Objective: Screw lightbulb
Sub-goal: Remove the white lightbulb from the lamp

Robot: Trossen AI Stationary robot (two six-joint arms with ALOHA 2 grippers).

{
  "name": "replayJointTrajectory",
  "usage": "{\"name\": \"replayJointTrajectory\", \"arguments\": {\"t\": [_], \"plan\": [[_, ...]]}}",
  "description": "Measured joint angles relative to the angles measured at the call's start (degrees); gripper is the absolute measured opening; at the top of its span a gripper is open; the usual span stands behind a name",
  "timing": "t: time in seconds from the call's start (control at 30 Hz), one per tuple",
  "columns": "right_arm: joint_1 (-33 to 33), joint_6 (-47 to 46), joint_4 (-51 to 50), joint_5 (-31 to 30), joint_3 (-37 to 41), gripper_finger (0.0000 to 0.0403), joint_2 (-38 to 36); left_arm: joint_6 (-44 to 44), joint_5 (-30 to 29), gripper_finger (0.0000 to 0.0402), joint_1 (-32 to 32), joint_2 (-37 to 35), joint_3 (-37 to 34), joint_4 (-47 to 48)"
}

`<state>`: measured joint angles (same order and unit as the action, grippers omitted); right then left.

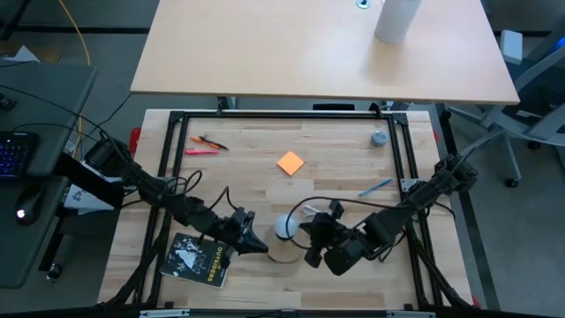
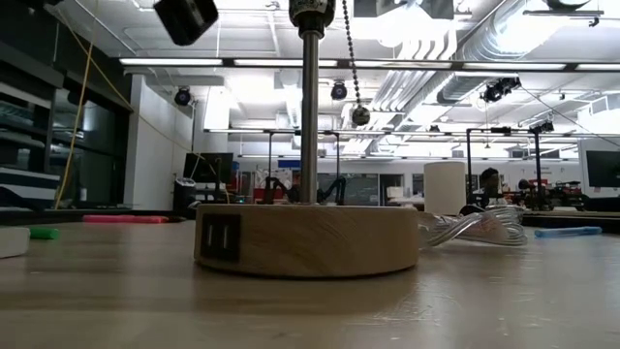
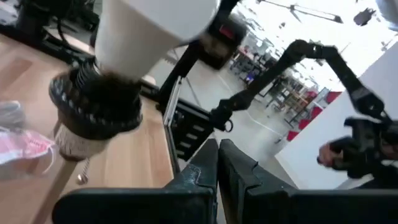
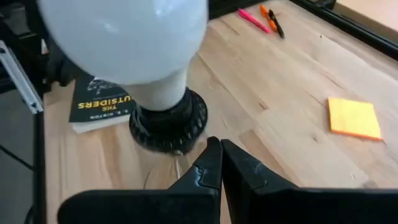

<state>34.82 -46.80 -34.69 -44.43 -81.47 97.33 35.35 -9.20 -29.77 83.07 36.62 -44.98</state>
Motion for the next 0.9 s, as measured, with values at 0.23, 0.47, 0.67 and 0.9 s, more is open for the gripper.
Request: {"name": "replayJointTrajectory", "arguments": {"t": [0.23, 0.47, 0.67, 0.9], "plan": [[2.1, -2.3, -1.4, 0.5, 0.0, 0.0000, -2.3, -0.9, -9.8, 0.0000, 0.2, 0.0, 0.0, 3.1], [3.3, 2.1, 10.5, 4.3, 0.0, 0.0000, -0.7, -2.7, -9.8, 0.0000, 8.4, 0.0, 0.4, 4.8], [1.3, 7.9, 16.2, 5.2, 0.0, 0.0000, -0.6, -8.4, -7.6, 0.0000, 11.9, 0.0, 2.2, 4.9], [-0.8, 9.9, 16.6, 5.7, 0.0, 0.0000, -0.6, -10.2, -5.1, 0.0000, 12.0, 0.3, 3.2, 5.1]]}}
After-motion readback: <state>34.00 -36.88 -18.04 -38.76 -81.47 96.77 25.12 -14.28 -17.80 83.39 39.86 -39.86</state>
